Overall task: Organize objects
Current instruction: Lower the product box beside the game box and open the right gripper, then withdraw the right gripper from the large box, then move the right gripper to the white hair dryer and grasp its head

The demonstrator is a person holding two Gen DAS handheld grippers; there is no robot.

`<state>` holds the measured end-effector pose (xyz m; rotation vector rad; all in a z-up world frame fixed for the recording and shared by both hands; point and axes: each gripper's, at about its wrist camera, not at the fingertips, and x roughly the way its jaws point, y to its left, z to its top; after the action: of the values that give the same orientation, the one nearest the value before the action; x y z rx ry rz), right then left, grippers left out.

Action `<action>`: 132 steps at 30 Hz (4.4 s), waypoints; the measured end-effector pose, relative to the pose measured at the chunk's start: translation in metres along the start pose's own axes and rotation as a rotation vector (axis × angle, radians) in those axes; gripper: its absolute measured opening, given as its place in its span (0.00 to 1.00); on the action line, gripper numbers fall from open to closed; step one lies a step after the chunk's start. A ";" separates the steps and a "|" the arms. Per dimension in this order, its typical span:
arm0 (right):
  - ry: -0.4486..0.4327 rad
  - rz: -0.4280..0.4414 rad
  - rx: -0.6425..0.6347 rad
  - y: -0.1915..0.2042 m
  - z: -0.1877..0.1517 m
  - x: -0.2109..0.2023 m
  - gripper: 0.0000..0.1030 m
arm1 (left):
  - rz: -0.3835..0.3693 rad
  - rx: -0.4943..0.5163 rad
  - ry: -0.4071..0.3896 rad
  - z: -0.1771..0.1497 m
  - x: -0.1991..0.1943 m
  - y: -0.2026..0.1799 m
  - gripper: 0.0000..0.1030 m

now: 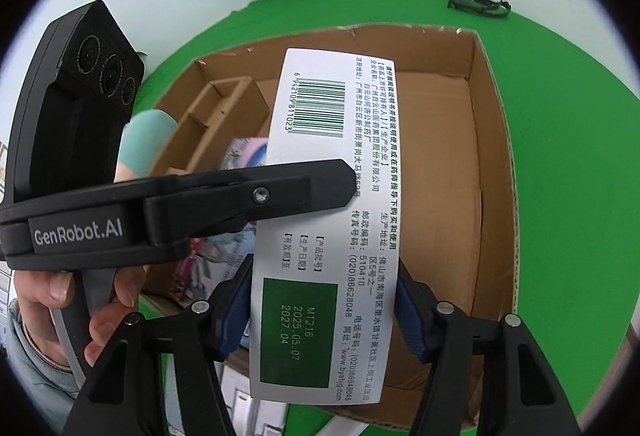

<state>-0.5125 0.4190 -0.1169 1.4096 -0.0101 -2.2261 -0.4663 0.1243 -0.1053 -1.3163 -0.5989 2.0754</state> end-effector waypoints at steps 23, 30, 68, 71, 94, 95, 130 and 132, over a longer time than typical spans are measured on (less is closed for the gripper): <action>0.104 -0.144 0.011 -0.005 -0.024 0.016 0.70 | 0.221 0.090 -0.084 -0.019 -0.041 0.007 0.57; 0.099 -0.093 -0.022 -0.006 -0.021 0.021 0.70 | 0.247 0.120 -0.088 -0.053 -0.079 0.002 0.57; 0.070 -0.050 -0.031 -0.009 0.016 0.041 0.82 | 0.412 0.107 -0.150 -0.102 -0.112 0.019 0.57; 0.066 -0.063 -0.041 -0.008 0.014 0.038 0.82 | 0.441 0.134 -0.168 -0.105 -0.116 0.011 0.57; -0.384 -0.232 -0.071 0.036 -0.106 -0.109 0.99 | 0.707 0.278 -0.528 -0.172 -0.176 -0.084 1.00; -0.384 -0.225 -0.064 0.038 -0.111 -0.109 0.99 | 0.710 0.279 -0.529 -0.176 -0.176 -0.088 1.00; -0.146 -0.184 0.041 0.065 -0.248 -0.066 0.62 | 0.283 0.253 -0.062 -0.219 -0.082 -0.098 0.98; -0.132 -0.176 0.028 0.064 -0.258 -0.073 0.60 | 0.189 0.208 0.021 -0.222 -0.068 -0.097 0.98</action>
<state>-0.2430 0.4586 -0.1576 1.3205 0.0397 -2.4695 -0.2174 0.1580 -0.0887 -1.3137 -0.2484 2.2032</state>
